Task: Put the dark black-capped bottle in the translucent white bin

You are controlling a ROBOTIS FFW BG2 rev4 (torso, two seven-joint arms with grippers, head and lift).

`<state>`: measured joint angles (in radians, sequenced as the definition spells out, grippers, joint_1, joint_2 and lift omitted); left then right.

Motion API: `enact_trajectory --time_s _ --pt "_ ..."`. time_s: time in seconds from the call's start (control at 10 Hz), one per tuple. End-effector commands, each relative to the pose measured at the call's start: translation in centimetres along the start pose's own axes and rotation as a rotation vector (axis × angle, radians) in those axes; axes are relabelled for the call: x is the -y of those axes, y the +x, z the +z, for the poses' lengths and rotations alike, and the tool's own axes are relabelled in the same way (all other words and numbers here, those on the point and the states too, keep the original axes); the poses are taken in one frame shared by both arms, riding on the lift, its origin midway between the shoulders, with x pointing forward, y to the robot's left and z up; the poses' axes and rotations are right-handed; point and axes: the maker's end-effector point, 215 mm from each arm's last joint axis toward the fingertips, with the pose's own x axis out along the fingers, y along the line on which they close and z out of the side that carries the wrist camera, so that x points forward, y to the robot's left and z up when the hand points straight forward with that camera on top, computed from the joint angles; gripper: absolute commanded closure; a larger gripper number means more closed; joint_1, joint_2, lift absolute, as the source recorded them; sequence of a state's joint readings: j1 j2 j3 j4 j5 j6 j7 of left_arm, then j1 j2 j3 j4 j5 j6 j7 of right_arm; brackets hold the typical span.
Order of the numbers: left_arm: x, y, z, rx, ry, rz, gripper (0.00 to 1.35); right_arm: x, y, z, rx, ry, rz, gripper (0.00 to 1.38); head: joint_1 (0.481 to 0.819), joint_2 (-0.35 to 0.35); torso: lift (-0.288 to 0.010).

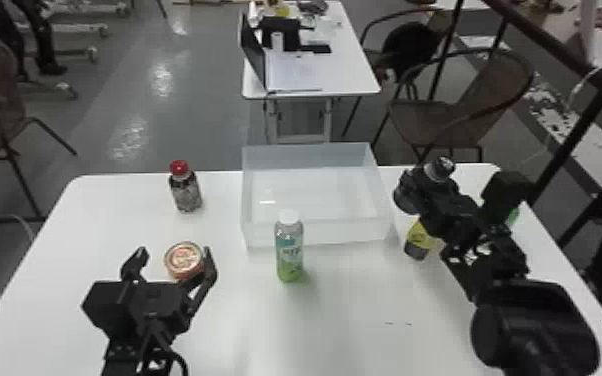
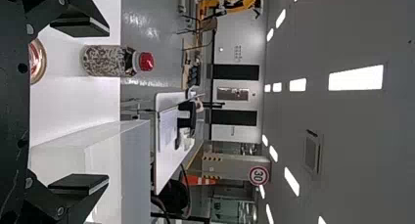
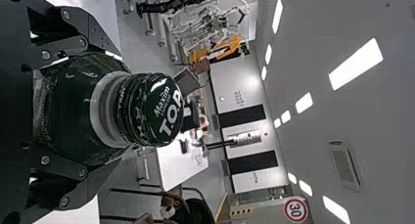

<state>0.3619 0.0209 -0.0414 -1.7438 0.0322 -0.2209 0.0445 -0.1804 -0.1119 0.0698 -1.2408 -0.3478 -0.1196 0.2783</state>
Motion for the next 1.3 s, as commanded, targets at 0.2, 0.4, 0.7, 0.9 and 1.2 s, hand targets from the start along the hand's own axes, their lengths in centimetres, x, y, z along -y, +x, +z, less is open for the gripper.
enact_trajectory --time_s 0.2,0.4,0.7,0.9,1.2 --pt "0.3 0.5 0.1 0.002 -0.004 -0.008 0.23 -4.6 5.2 0.0 0.030 -0.006 0.145 0.74 0.695 0.052 -0.036" --pt "0.2 0.5 -0.2 -0.001 -0.013 -0.008 0.23 -5.8 6.9 -1.8 -0.009 -0.015 0.186 0.73 0.695 0.078 -0.036" --pt "0.1 0.9 -0.3 0.007 -0.034 -0.001 0.23 -2.8 7.3 -3.4 -0.064 -0.037 0.117 0.54 0.695 0.084 -0.036" --pt "0.2 0.8 -0.4 0.006 -0.038 0.001 0.23 -2.3 7.6 -2.8 -0.066 -0.067 0.120 0.44 0.695 0.068 -0.036" --pt "0.2 0.8 -0.2 0.011 -0.034 -0.002 0.23 -3.1 7.6 -1.9 -0.029 -0.002 0.142 0.02 0.695 0.064 -0.036"
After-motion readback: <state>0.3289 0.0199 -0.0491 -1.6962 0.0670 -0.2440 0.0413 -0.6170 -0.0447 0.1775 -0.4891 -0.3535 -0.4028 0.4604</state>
